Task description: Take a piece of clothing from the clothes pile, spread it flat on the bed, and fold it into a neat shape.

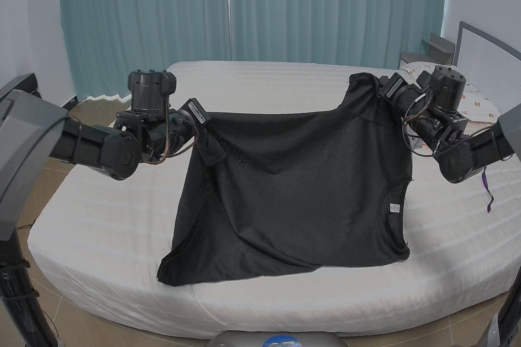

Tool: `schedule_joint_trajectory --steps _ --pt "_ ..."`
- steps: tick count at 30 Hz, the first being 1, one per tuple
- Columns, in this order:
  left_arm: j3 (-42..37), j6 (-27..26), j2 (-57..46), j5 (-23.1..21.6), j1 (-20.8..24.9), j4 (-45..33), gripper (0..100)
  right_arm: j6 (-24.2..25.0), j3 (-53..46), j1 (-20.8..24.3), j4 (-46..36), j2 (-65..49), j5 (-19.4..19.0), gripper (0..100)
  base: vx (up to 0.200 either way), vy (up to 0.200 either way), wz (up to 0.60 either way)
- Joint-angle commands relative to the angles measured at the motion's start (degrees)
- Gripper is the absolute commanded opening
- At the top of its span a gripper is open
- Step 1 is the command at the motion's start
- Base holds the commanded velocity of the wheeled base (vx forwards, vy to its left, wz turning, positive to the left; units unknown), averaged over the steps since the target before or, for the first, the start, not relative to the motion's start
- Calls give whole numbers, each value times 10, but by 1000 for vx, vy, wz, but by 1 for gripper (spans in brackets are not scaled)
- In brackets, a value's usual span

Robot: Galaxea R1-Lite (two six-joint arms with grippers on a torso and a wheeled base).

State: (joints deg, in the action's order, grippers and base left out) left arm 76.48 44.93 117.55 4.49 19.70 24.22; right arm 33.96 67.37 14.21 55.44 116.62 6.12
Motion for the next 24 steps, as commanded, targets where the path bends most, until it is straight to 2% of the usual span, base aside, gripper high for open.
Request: schedule_joint_trajectory --steps 1,6,12,13,17,18,21,24 --pt "31 16 101 3 -4 2 0 0 16 -2 33 101 1 0 0 0 0" --pt "50 31 161 8 -2 28 0 0 18 -2 52 146 2 0 0 0 0" --pt "59 38 225 32 -3 94 0 0 29 -2 70 198 3 0 0 0 0" --pt "61 38 228 34 -3 97 100 -1 33 -2 70 203 3 0 0 0 0" --pt "75 37 256 43 -5 113 100 -2 74 -13 63 244 1 0 0 0 0" --pt "80 37 264 42 -6 113 100 -2 80 -14 63 257 0 100 0 0 0" --pt "112 35 301 48 -9 114 100 -1 110 -14 70 315 2 100 0 0 0" --pt "142 36 324 78 -14 121 100 0 149 -23 73 346 16 100 0 0 0"
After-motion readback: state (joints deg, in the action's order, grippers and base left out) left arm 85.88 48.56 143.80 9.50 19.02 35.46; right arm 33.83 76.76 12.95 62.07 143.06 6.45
